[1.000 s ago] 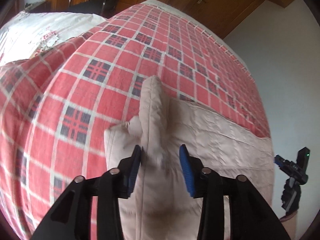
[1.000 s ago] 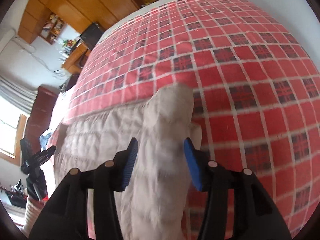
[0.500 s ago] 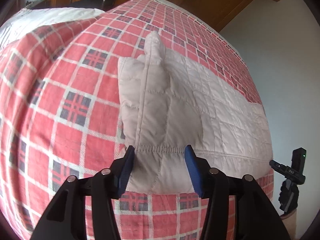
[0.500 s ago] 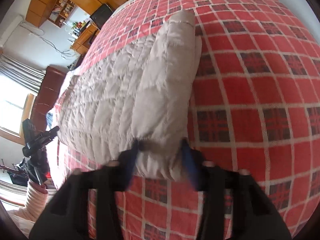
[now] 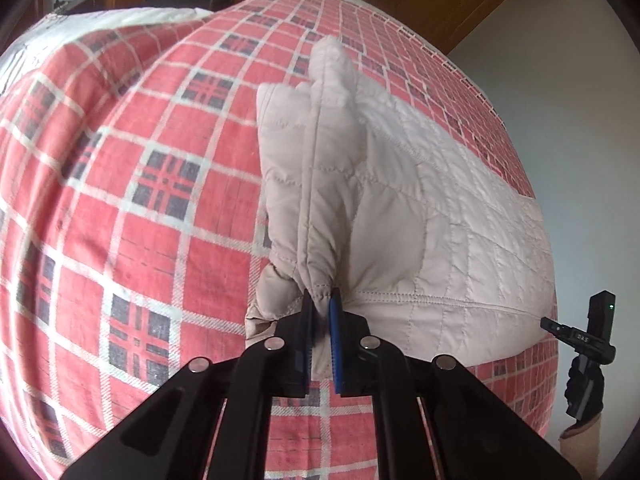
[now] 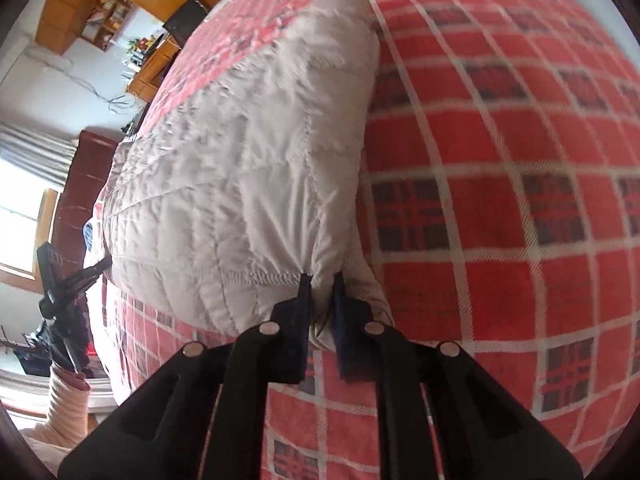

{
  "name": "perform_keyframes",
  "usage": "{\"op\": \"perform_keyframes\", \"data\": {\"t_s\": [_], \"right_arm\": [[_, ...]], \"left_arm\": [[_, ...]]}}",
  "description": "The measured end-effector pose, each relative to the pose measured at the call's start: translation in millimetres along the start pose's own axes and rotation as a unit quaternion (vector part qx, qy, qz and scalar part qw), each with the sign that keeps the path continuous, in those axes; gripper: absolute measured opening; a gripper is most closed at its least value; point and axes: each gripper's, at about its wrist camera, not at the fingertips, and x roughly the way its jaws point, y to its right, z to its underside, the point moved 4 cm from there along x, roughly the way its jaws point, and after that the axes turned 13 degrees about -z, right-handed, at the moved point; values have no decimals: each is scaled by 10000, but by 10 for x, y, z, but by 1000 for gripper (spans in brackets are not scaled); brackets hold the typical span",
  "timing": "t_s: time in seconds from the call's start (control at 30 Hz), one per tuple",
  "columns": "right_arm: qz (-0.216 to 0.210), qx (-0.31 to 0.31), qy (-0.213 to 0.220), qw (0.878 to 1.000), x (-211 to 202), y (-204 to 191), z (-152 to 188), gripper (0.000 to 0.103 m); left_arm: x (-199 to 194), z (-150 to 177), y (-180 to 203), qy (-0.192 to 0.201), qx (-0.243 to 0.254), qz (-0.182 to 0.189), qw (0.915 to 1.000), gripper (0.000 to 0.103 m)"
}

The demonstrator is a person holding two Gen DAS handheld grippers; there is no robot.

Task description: Fold large clothes

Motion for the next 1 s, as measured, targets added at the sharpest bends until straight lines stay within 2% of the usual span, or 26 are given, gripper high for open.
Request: {"op": "perform_keyframes", "data": {"t_s": [0.17,0.2,0.27,0.33,0.37,0.4,0.43,0.5,0.63,0.7,0.83,1.0], "right_arm": [[-50,48,3,10000,11,19,-10,12],[-49,48,2,10000,1,22,-13,17],[-68,73,32,9999,-49,-1,-31,21],[-105,56,110,9999,-130,-37,-39,33],[-131,-32,196,9997,-203,-111,-51,45],[-154,-110,258,9995,-253,-154,-68,54],[-192,-196,319,9991,-302,-198,-100,58],[-232,-266,377,9987,-351,-235,-171,67],[-326,-274,410,9983,-323,-242,-382,72],[-564,-123,367,9977,-261,-191,-496,72],[-695,152,285,9971,-120,-7,-602,72],[-936,453,122,9945,54,197,-677,76]], "left_arm": [[3,-20,-7,-17,28,14,10000,9],[-6,-35,-1,-18,36,4,10000,12],[-75,-58,3,-12,69,-50,10000,19],[-192,-100,7,50,140,-81,9999,30],[-245,-129,0,105,155,-54,9998,36],[-286,-163,-6,161,149,-12,9998,47],[-337,-210,-15,239,126,62,9996,54],[-362,-320,-42,310,80,108,9994,56],[-224,-516,-59,174,49,180,9997,57],[-100,-598,-58,28,40,257,9997,57],[111,-683,-76,-106,7,208,9997,58],[271,-799,-132,-167,-165,472,9986,62]]}}
